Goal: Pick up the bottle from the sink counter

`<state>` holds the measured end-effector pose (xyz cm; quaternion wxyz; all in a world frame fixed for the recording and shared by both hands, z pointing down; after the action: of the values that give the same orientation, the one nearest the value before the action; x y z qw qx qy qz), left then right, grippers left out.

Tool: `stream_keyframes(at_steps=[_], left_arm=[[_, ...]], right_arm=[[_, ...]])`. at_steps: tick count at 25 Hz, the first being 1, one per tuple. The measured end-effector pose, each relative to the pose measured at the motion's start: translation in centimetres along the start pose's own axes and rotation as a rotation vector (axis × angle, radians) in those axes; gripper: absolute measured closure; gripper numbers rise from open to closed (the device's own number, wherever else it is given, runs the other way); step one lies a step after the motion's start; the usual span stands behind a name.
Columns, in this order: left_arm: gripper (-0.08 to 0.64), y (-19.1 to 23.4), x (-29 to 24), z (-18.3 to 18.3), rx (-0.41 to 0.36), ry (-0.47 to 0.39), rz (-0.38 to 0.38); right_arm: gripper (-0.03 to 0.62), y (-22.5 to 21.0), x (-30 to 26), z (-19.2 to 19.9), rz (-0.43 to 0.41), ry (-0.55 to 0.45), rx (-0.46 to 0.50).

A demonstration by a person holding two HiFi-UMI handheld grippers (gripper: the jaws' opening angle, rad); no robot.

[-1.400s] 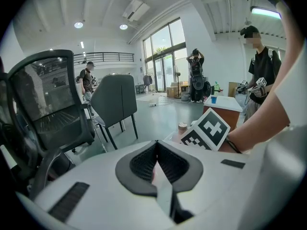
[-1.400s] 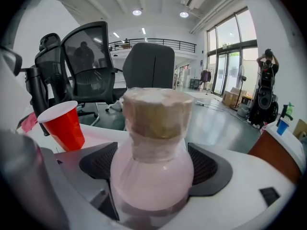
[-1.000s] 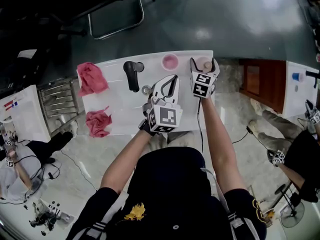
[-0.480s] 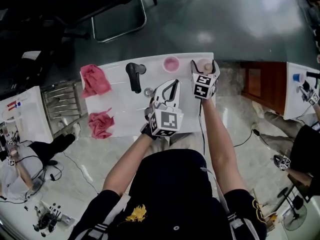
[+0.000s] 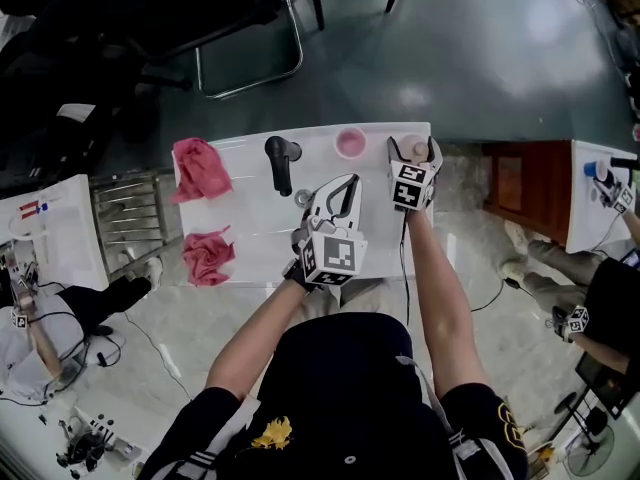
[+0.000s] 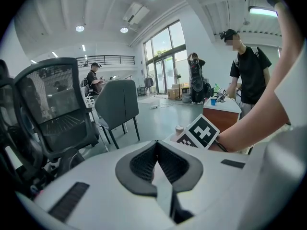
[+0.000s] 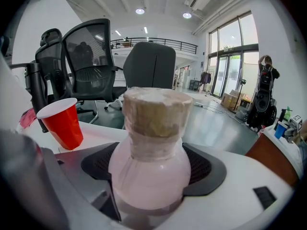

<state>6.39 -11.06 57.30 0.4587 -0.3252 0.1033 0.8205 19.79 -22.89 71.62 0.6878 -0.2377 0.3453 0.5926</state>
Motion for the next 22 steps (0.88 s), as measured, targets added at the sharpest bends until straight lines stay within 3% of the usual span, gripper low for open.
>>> stream_keyframes(at_steps=[12, 22], left_arm=[[0.541, 1.3, 0.9, 0.2, -0.002, 0.001, -0.024], [0.541, 1.6, 1.3, -0.2, -0.005, -0.012, -0.032]], right_arm=[[0.163, 0.7, 0.8, -0.3, -0.005, -0.011, 0.05], [0.163, 0.4, 3.3, -1.9, 0.0, -0.051, 0.022]])
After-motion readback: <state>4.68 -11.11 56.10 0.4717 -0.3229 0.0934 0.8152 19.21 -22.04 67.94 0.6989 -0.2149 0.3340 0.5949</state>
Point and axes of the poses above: the fingertips, and each gripper's own axes: x backward along the fingers, y to its left, z out of its underside, the point moved 1 cm from there along x, backward along the fingers, and after that the axes turned 10 degrees about y, right-handed, at the moved point
